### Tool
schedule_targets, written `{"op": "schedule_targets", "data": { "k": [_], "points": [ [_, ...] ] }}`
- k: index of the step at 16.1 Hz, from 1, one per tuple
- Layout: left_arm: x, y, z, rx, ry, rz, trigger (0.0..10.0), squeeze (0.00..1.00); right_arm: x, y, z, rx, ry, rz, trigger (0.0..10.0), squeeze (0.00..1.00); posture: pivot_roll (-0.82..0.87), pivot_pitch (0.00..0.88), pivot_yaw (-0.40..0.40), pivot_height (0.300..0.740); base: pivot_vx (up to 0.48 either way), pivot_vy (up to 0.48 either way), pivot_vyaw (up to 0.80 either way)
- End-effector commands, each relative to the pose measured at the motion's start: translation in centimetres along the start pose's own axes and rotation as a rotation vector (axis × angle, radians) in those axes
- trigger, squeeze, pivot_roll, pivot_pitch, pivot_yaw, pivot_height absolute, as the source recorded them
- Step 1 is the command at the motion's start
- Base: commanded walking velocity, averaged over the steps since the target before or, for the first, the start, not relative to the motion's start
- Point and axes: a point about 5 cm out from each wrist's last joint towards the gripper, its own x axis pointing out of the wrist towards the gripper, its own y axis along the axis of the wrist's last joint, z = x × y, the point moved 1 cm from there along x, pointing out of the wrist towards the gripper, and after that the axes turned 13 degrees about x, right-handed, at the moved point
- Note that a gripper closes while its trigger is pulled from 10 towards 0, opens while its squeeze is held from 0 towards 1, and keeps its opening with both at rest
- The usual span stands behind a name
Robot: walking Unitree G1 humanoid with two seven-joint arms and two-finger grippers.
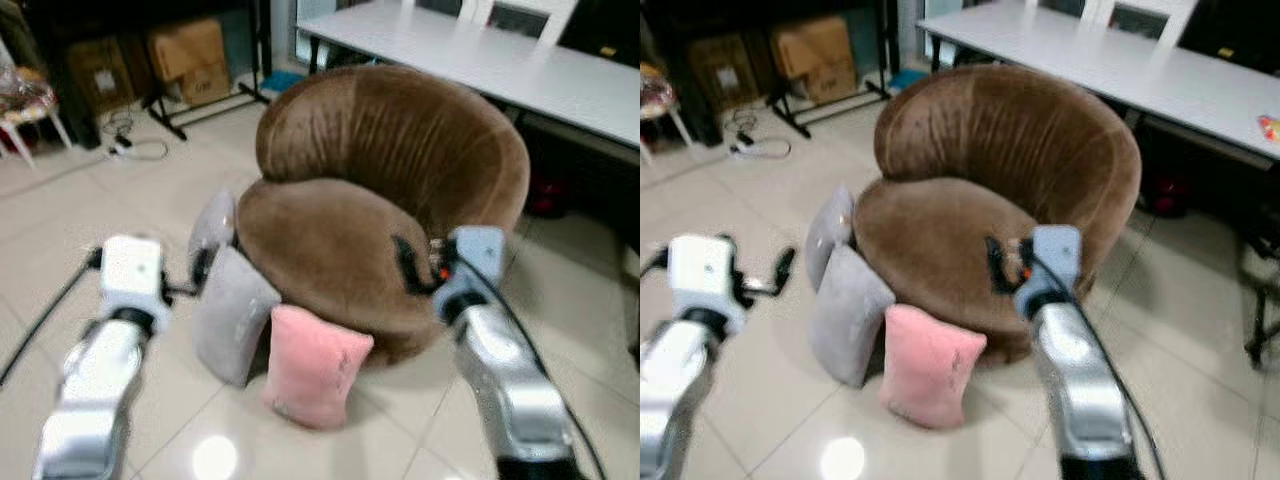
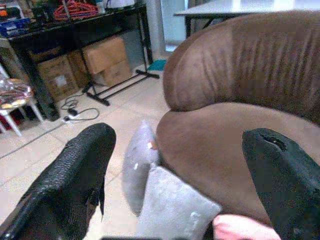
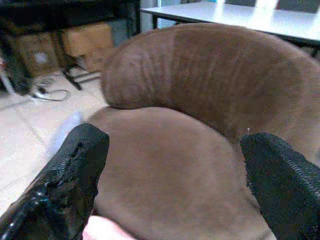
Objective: Move the pillow to the sofa from floor
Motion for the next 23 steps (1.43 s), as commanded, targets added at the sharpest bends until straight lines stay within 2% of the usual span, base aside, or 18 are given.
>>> {"op": "schedule_targets", "data": {
  "k": [1,2,4,6,8,16,18,19,23],
  "points": [
    [-0.1,0.1,-0.6,-0.002,0.016,0.001,10.0,0.00,0.2,0.2,-0.4,0.027,0.011,0.004,10.0,0.00,-0.02,0.000,-0.057,0.740,0.352,0.000,0.00],
    [0.0,0.2,-0.6,-0.003,0.016,0.004,10.0,0.00,0.2,0.1,-0.1,0.047,-0.006,0.000,10.0,0.00,-0.02,0.000,-0.054,0.740,0.371,0.000,0.00],
    [0.0,0.2,-0.5,-0.002,0.014,0.008,10.0,0.00,0.2,0.3,0.0,0.020,-0.002,0.005,10.0,0.00,-0.02,0.000,-0.054,0.740,0.368,0.000,0.00],
    [0.0,0.3,-0.5,-0.002,0.012,0.010,10.0,0.00,0.3,0.5,-0.4,-0.001,0.029,0.011,10.0,0.00,-0.02,0.000,-0.058,0.740,0.369,0.000,0.80],
    [-0.1,0.3,-0.6,-0.002,0.023,0.012,10.0,0.00,0.5,0.5,-0.4,0.015,0.017,0.012,10.0,0.00,0.00,0.000,-0.069,0.740,0.368,0.000,0.00],
    [-0.4,0.2,-0.6,0.005,0.030,0.009,10.0,0.00,0.9,0.2,-1.1,-0.068,0.080,-0.011,10.0,0.00,0.01,0.000,-0.084,0.740,0.356,0.000,0.00],
    [-0.4,0.2,-0.6,0.008,0.030,0.008,10.0,0.00,0.8,0.2,-1.2,-0.075,0.081,-0.009,10.0,0.00,0.02,0.000,-0.083,0.740,0.334,0.000,0.80],
    [-0.3,0.2,-0.6,0.028,0.032,0.006,10.0,0.00,0.8,0.0,-0.9,-0.027,0.059,-0.014,10.0,0.00,0.01,0.000,-0.080,0.740,0.000,0.000,0.00],
    [-0.4,0.3,-0.6,0.079,0.024,0.022,10.0,0.00,0.8,-0.2,-0.4,-0.053,0.053,-0.021,10.0,0.00,0.02,0.000,-0.080,0.730,0.000,0.000,0.00]
  ]
}}
